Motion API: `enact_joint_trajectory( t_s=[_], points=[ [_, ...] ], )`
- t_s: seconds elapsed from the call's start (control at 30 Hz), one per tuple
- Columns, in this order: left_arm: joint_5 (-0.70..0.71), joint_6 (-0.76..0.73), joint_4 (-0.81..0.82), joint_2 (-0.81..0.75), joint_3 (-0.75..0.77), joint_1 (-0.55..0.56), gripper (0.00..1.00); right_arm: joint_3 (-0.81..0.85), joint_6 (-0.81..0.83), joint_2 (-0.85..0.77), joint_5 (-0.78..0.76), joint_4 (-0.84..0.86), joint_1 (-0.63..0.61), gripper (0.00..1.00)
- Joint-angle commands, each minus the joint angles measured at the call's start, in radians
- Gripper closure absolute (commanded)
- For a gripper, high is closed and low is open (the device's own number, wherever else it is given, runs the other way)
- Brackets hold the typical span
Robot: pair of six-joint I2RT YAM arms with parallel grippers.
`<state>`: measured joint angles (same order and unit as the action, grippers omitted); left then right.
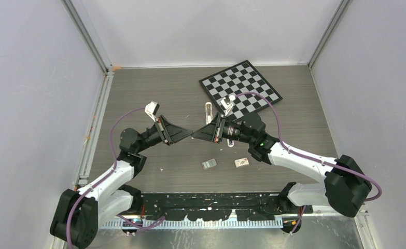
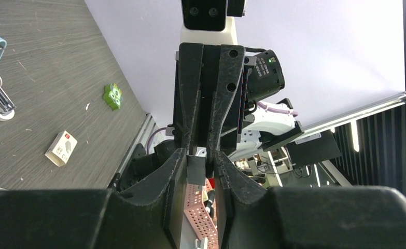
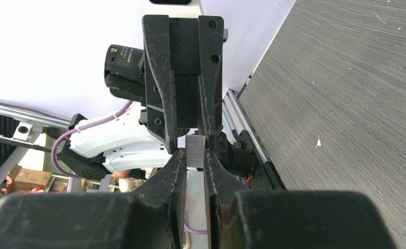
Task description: Load the staples into the stapler
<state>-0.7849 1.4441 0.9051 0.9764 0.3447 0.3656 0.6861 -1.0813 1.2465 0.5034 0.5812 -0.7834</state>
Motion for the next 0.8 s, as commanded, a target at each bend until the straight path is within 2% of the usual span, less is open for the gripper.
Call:
enact_joint_trajectory(
  t_s=[0.0,0.77],
  points=[
    [0.016,0.01,0.075,-0.001,-0.008,0.004,0.75,0.002,-0.009,0.004,0.012,0.072,0.001,0.8],
    [0.078,0.039,0.093,-0.004,-0.044,0.004,0.81,-0.027,-0.036,0.034,0.022,0.138,0.001,0.77]
  ],
)
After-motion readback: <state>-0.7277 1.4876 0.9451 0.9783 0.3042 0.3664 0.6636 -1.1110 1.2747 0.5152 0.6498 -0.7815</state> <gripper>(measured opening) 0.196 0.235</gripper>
